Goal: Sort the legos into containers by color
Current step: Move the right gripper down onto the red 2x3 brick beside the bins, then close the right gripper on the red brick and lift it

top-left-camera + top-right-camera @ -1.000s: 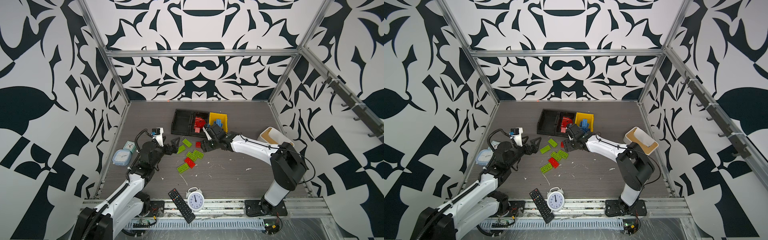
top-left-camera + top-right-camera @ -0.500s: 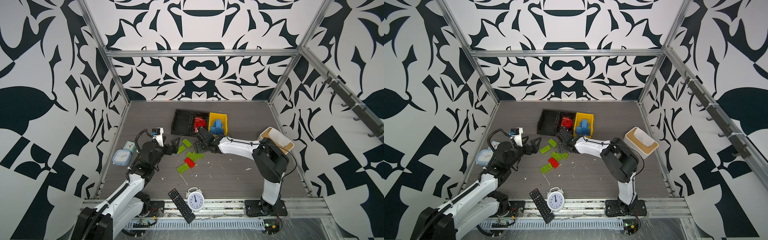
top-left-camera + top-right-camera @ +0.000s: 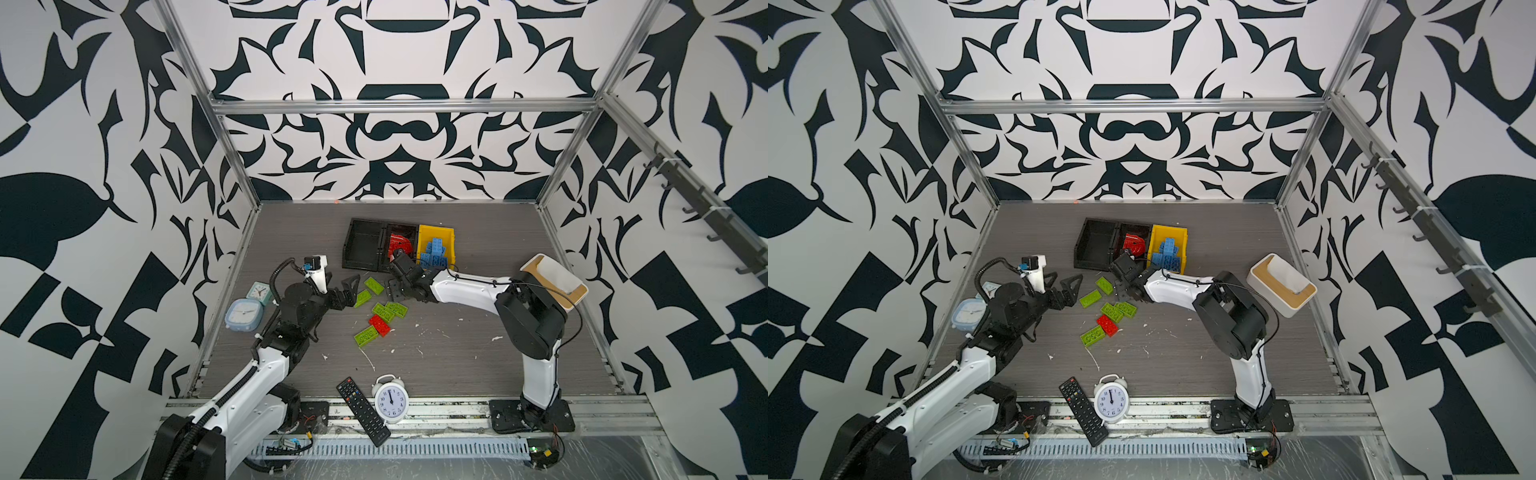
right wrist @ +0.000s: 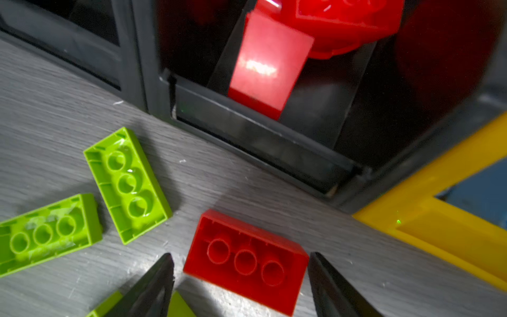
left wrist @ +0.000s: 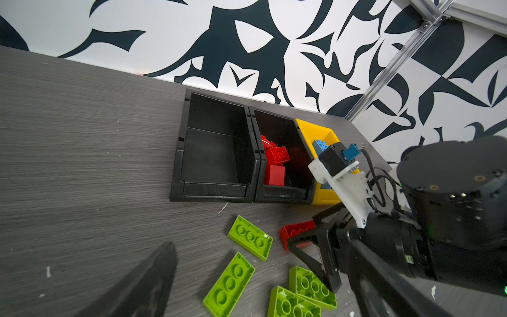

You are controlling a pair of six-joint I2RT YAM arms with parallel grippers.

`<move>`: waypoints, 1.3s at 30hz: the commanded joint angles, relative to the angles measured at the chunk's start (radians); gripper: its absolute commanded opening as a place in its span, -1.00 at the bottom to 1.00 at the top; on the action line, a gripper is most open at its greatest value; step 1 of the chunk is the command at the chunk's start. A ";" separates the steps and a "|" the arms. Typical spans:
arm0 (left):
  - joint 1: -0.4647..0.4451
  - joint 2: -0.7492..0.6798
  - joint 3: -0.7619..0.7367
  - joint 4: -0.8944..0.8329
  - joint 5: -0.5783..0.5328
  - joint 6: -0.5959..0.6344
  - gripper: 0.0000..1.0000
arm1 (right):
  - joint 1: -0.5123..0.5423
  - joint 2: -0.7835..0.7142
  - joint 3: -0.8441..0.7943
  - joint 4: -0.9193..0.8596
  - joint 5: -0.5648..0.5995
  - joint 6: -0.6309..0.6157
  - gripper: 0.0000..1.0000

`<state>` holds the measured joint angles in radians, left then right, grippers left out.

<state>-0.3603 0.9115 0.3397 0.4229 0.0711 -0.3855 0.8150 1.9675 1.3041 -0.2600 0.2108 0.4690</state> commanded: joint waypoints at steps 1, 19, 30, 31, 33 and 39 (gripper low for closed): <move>-0.001 -0.003 -0.005 -0.001 -0.001 -0.001 0.99 | 0.002 0.001 0.037 -0.002 0.021 -0.009 0.59; -0.002 -0.003 -0.006 0.001 0.001 -0.001 0.99 | 0.002 0.036 0.057 -0.015 0.036 -0.038 0.50; -0.002 -0.002 -0.006 0.002 0.002 -0.005 0.99 | 0.002 0.044 0.050 -0.008 0.037 -0.052 0.29; -0.002 -0.003 -0.006 0.002 0.002 -0.004 1.00 | 0.003 0.044 0.050 -0.010 0.040 -0.055 0.26; -0.001 -0.005 -0.007 0.002 0.002 -0.004 0.99 | 0.002 0.040 0.049 -0.012 0.041 -0.062 0.17; -0.001 -0.005 -0.006 0.002 0.001 -0.004 0.99 | 0.002 0.002 0.042 -0.009 0.052 -0.076 0.00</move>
<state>-0.3603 0.9119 0.3397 0.4229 0.0711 -0.3862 0.8150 2.0171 1.3323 -0.2630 0.2337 0.4114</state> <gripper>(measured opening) 0.996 0.706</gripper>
